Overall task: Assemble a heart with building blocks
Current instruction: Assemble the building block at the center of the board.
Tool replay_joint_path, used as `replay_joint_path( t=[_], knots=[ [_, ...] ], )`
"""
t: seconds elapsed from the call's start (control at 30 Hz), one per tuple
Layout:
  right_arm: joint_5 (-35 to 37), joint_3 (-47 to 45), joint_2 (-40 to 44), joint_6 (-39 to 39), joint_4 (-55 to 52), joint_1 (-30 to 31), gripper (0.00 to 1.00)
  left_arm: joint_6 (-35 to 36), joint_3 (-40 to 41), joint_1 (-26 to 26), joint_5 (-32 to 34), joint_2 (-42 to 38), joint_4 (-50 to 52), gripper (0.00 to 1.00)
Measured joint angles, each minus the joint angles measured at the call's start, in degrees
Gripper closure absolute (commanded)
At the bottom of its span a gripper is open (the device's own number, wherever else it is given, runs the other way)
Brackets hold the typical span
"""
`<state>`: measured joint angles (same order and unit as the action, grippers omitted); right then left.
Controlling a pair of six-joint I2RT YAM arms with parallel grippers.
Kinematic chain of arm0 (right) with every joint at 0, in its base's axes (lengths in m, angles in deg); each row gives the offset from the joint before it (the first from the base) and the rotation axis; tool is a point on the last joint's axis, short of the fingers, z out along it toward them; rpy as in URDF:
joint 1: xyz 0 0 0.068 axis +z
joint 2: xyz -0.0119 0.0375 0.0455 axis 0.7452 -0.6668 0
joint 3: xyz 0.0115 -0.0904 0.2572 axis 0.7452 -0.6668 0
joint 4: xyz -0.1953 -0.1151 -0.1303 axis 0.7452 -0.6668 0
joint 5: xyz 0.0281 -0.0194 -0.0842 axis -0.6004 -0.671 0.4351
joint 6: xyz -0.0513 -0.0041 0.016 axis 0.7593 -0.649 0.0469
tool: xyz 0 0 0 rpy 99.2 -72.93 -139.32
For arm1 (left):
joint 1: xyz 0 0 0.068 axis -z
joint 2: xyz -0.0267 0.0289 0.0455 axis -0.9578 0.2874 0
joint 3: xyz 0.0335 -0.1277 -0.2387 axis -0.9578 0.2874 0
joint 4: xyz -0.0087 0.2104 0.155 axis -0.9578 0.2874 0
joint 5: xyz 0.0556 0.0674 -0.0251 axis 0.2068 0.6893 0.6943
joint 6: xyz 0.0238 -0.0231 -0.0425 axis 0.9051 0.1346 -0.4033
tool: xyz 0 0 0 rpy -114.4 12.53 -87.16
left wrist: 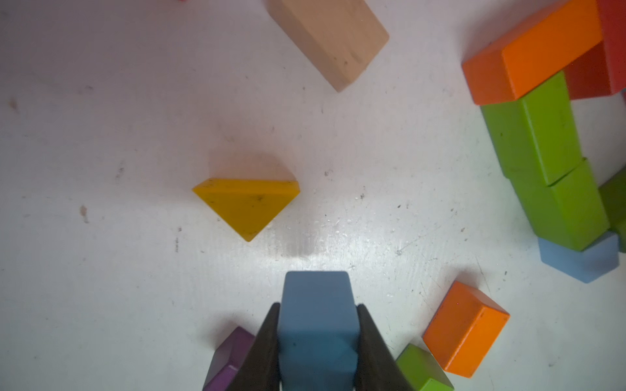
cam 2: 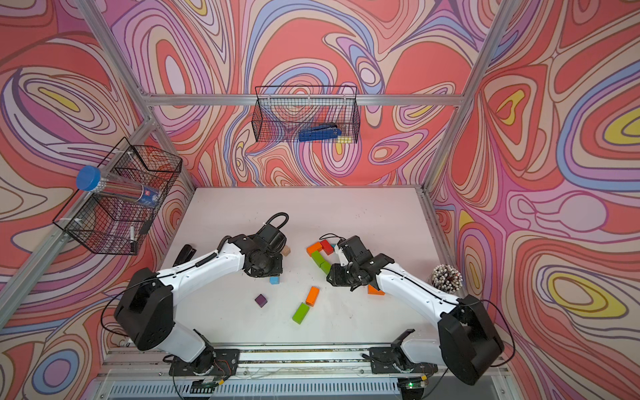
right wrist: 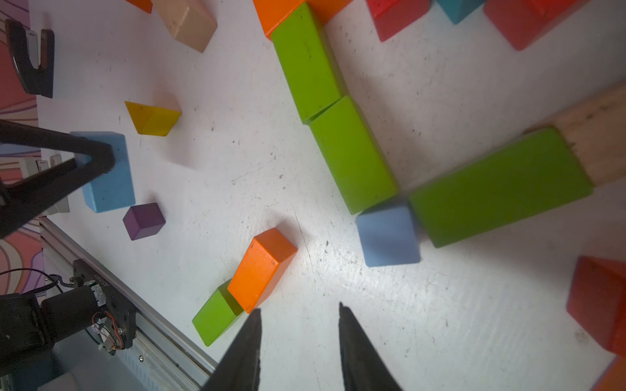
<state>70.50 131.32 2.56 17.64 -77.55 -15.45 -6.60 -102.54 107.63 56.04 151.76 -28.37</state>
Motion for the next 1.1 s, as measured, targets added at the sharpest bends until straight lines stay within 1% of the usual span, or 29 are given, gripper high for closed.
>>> replay_joint_path(
  t=[0.03, 0.1, 0.2, 0.3, 0.5, 0.77, 1.1],
  knots=[
    [0.0, 0.0, 0.0, 0.0, 0.1, 0.0, 0.61, -0.3, 0.8, -1.3, -0.3, -1.2, -0.1, 0.82],
    [-0.1, 0.0, -0.1, 0.0, 0.3, 0.0, 0.61, -1.4, 3.8, -5.4, -1.0, -3.7, -0.3, 0.83],
    [-0.1, -0.1, -0.2, -0.1, 0.4, 0.0, 0.61, -2.9, 7.5, -11.1, -0.9, -5.2, -0.1, 0.84],
    [-0.3, -0.1, -0.3, -0.4, 0.6, 0.0, 0.61, -4.4, 8.6, -13.8, -0.2, -5.2, 0.6, 0.85],
    [-0.3, -0.3, -0.3, -0.8, 0.7, 0.0, 0.61, -8.0, 8.6, -15.0, 0.6, -4.7, 0.0, 0.81],
    [-0.2, -0.6, -0.3, -1.1, 0.7, 0.0, 0.61, -13.0, 8.9, -15.0, -0.1, 1.8, -4.5, 0.82],
    [0.2, -1.3, -0.3, -1.3, 0.5, 0.0, 0.61, -17.2, 9.0, -15.3, -0.5, 4.7, -9.5, 0.83]
  ],
)
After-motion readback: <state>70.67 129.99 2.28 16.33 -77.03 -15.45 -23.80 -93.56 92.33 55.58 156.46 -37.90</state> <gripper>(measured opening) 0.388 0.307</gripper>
